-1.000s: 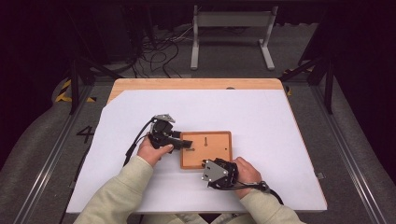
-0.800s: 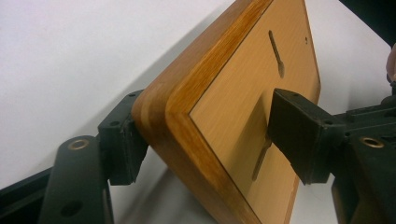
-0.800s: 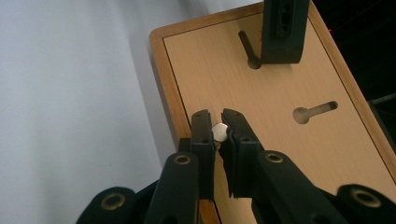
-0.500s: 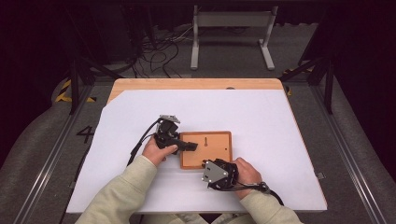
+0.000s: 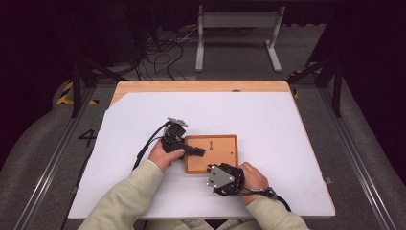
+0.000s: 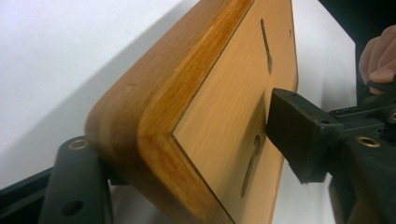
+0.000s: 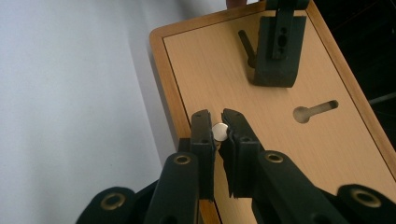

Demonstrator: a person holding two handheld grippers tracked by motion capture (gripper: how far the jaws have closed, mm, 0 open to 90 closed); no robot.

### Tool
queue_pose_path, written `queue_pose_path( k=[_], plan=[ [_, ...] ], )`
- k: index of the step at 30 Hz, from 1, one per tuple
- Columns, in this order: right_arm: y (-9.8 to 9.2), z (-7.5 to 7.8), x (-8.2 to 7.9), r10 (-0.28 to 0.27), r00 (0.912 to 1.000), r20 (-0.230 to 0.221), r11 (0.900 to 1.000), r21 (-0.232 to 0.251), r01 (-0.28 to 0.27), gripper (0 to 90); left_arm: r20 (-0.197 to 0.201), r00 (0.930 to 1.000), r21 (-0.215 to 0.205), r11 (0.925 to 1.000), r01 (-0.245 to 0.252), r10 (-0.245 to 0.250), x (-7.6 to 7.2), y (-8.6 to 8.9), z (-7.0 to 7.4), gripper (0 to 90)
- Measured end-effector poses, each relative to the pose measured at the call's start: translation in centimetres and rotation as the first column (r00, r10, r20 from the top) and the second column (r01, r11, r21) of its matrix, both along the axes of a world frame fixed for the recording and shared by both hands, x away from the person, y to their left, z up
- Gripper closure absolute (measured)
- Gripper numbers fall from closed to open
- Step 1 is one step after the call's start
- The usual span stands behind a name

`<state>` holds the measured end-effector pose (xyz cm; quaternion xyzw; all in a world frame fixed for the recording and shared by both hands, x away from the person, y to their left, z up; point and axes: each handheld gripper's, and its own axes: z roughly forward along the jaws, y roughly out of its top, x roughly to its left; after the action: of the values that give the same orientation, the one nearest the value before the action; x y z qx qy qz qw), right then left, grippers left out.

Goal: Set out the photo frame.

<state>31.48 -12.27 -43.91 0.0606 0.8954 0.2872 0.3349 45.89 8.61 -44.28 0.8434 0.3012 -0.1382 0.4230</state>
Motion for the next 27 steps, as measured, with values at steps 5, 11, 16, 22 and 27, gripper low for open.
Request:
queue_pose_path(
  k=[5,11,16,22,27],
  plan=[
    [-0.2,0.2,0.5,0.016,0.9971,-0.074,1.000,0.009,-0.015,73.7,0.007,1.0000,-0.001,1.0000,0.003,-0.003,-0.1,0.1,0.2,35.6],
    [-1.6,1.9,1.1,0.033,0.9823,-0.184,0.989,0.146,-0.006,58.9,0.029,0.9992,-0.009,0.9996,0.026,-0.025,-0.4,0.4,0.8,40.8],
    [-3.8,3.3,1.3,0.052,0.9641,-0.260,0.960,0.278,0.024,53.8,0.071,0.9964,0.004,0.9990,0.045,-0.045,-1.2,0.5,1.5,44.6],
    [-6.9,5.1,1.3,0.029,0.9698,-0.242,0.921,0.383,0.068,51.9,0.123,0.9908,0.045,0.9976,0.052,-0.057,-2.2,0.4,2.3,46.1],
    [-9.5,6.0,1.6,-0.032,0.9741,-0.224,0.902,0.414,0.124,52.0,0.184,0.9794,0.080,0.9944,0.068,-0.082,-3.4,0.3,3.1,48.2]
  ],
)
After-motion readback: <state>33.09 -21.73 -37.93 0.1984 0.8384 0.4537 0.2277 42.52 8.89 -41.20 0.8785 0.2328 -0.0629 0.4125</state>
